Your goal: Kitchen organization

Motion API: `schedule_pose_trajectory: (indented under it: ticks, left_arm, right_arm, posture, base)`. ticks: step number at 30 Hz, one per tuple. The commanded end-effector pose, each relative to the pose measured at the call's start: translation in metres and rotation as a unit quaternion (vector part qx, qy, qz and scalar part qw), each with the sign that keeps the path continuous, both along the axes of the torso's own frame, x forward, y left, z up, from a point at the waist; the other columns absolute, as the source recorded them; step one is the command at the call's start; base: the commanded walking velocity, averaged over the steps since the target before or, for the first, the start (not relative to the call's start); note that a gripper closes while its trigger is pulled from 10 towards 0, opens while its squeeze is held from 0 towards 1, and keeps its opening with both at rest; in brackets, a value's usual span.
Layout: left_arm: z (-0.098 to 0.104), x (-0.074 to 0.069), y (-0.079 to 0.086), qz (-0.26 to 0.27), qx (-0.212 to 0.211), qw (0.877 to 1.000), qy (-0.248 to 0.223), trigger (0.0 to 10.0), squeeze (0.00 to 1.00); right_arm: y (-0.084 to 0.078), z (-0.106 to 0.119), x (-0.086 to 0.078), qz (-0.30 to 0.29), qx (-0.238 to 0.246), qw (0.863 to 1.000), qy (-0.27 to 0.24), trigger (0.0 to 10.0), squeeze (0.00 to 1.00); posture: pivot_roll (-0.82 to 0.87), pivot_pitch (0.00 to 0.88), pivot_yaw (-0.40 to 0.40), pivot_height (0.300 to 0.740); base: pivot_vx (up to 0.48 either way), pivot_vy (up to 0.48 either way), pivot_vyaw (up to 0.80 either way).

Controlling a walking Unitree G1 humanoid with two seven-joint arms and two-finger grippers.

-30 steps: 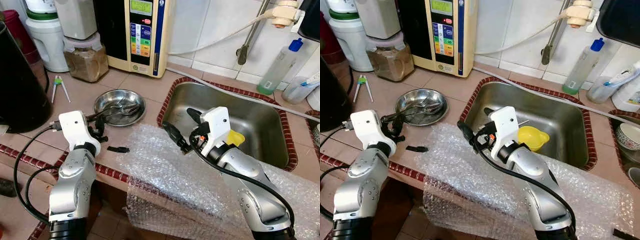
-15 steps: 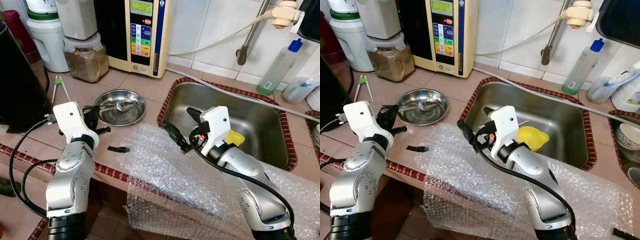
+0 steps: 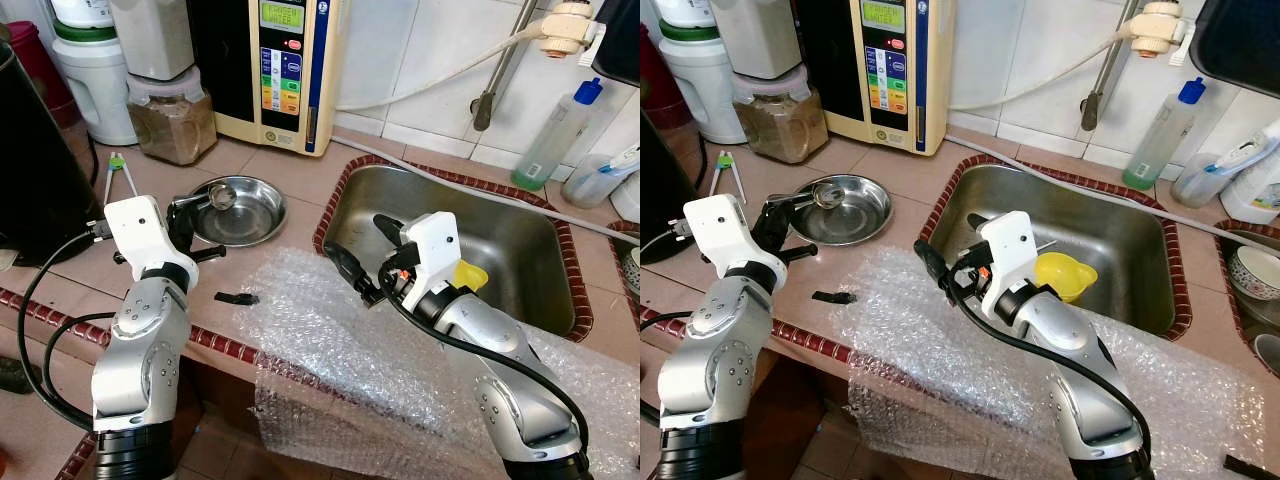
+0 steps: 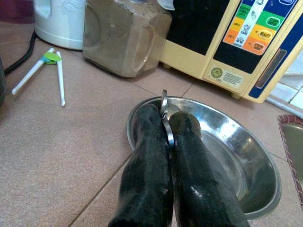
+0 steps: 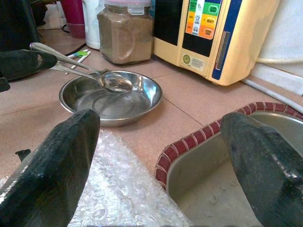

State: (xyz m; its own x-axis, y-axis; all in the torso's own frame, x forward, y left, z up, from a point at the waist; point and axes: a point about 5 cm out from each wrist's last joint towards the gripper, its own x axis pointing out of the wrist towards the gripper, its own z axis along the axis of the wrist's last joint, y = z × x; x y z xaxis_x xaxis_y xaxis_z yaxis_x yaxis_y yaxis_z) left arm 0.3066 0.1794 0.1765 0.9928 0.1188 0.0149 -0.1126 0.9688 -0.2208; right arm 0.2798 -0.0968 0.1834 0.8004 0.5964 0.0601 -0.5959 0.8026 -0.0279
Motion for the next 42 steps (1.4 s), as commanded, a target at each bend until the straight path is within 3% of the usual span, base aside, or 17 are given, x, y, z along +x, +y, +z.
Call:
schedule_pose_trajectory:
  ticks: [1, 5, 7, 9, 15, 20, 22, 26, 29, 31, 33, 41, 42]
  left_arm:
    - [-0.007, -0.001, 0.001, 0.003, -0.001, 1.000, 0.019, 0.0, 0.00]
    - [-0.007, -0.001, 0.001, 0.003, -0.001, 1.000, 0.019, 0.0, 0.00]
    - [0.040, -0.002, -0.015, -0.045, 0.070, 0.989, -0.122, 0.0, 0.00]
    - [0.056, -0.005, -0.024, -0.072, 0.093, 0.977, -0.176, 0.0, 0.00]
    - [0.040, -0.002, -0.023, -0.075, 0.076, 0.985, -0.135, 0.0, 0.00]
    - [0.034, -0.001, -0.028, -0.093, 0.082, 0.983, -0.134, 0.0, 0.00]
    - [0.039, -0.002, -0.034, -0.106, 0.102, 0.977, -0.154, 0.0, 0.00]
    - [0.056, 0.000, -0.036, -0.108, 0.090, 0.971, -0.195, 0.0, 0.00]
    - [0.069, 0.005, -0.044, -0.139, 0.054, 0.965, -0.218, 0.0, 0.00]
    - [0.074, 0.009, -0.047, -0.157, 0.003, 0.961, -0.226, 0.0, 0.00]
    - [0.076, 0.013, -0.048, -0.158, -0.004, 0.961, -0.226, 0.0, 0.00]
    - [0.074, 0.025, -0.071, -0.261, -0.041, 0.945, -0.194, 0.0, 0.00]
    - [0.071, 0.027, -0.077, -0.279, -0.056, 0.940, -0.186, 0.0, 0.00]
  right_arm:
    - [-0.002, 0.001, 0.001, -0.001, -0.004, 1.000, -0.003, 10.0, 0.00]
    - [-0.002, 0.001, 0.001, -0.001, -0.004, 1.000, -0.003, 10.0, 0.00]
    - [-0.003, 0.002, 0.003, -0.001, -0.007, 1.000, -0.006, 10.0, 0.00]
    - [-0.003, 0.002, 0.004, -0.001, -0.009, 1.000, -0.007, 10.0, 0.00]
    - [-0.003, 0.002, 0.004, 0.000, -0.010, 1.000, -0.006, 10.0, 0.00]
    - [-0.003, 0.002, 0.004, 0.000, -0.010, 1.000, -0.006, 10.0, 0.00]
    - [-0.003, 0.003, 0.003, 0.001, -0.005, 1.000, -0.010, 10.0, 0.00]
    - [-0.002, 0.003, 0.002, 0.002, 0.005, 1.000, -0.011, 10.0, 0.00]
    - [-0.002, 0.004, 0.002, -0.002, 0.012, 1.000, -0.012, 10.0, 0.00]
    - [-0.003, 0.005, 0.003, -0.008, 0.024, 1.000, -0.012, 10.0, 0.00]
    - [-0.005, 0.008, 0.004, -0.014, 0.029, 0.999, -0.018, 10.0, 0.00]
    - [-0.016, 0.020, 0.008, -0.036, 0.033, 0.997, -0.054, 10.0, 0.00]
    - [-0.022, 0.024, 0.011, -0.056, 0.063, 0.995, -0.049, 10.0, 0.00]
  posture:
    - [0.02, 0.077, -0.069, 0.740]
    - [0.02, 0.077, -0.069, 0.740]
    - [0.02, 0.063, -0.078, 0.740]
    - [0.02, 0.063, -0.079, 0.740]
    - [0.02, 0.065, -0.083, 0.740]
    - [0.02, 0.065, -0.083, 0.740]
    - [0.01, 0.065, -0.079, 0.740]
    - [0.01, 0.065, -0.077, 0.740]
    - [0.01, 0.065, -0.080, 0.740]
    - [0.01, 0.064, -0.081, 0.740]
    - [0.01, 0.063, -0.081, 0.740]
    - [0.00, 0.063, -0.078, 0.740]
    - [0.00, 0.063, -0.076, 0.740]
  base:
    - [0.000, 0.000, 0.00]
    - [0.000, 0.000, 0.00]
    - [0.000, 0.000, 0.00]
    - [0.000, 0.000, 0.00]
    - [0.000, 0.000, 0.00]
    - [0.000, 0.000, 0.00]
    - [0.000, 0.000, 0.00]
    - [0.000, 0.000, 0.00]
    - [0.000, 0.000, 0.00]
    - [0.000, 0.000, 0.00]
    - [0.000, 0.000, 0.00]
    - [0.000, 0.000, 0.00]
    - [0.000, 0.000, 0.00]
